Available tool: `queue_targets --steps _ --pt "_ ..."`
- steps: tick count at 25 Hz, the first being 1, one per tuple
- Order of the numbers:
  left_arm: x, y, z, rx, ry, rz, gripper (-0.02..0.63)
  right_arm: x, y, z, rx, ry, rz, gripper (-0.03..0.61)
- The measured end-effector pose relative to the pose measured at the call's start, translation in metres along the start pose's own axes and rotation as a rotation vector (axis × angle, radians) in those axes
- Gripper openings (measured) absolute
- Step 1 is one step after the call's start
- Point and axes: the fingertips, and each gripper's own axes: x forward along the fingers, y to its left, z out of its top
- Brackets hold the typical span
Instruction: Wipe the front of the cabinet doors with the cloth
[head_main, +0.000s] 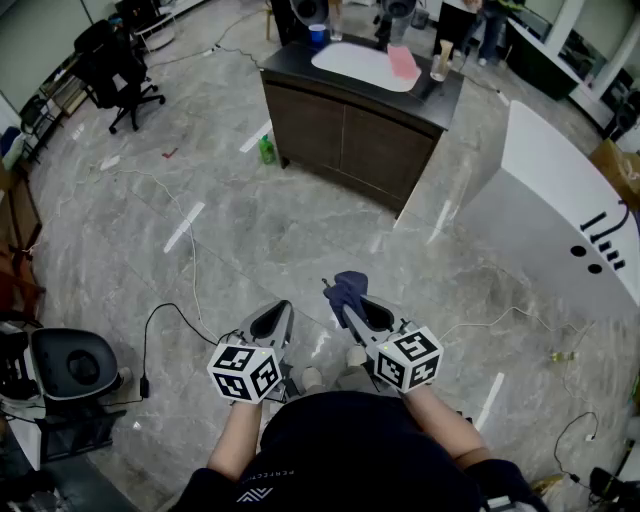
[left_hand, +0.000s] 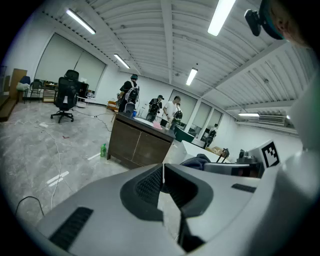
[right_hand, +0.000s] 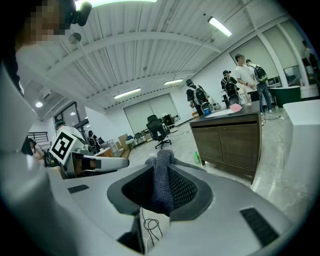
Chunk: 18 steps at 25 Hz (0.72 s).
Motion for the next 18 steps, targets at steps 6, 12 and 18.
queue_targets --steps 6,12,18 --pt "0.007 -0.005 0.004 0.015 -0.005 0.013 0.017 -0.001 -0.012 0.005 0.005 -0.013 -0.003 0.106" --pt "0.021 -0.009 0.01 0.024 -0.015 0.025 0.017 0.002 -0.026 0.011 0.016 -0.018 0.007 0.106" --pt "0.035 -0.013 0.011 0.009 -0.018 0.028 0.017 0.002 -0.043 0.018 0.076 -0.04 0.026 0.106"
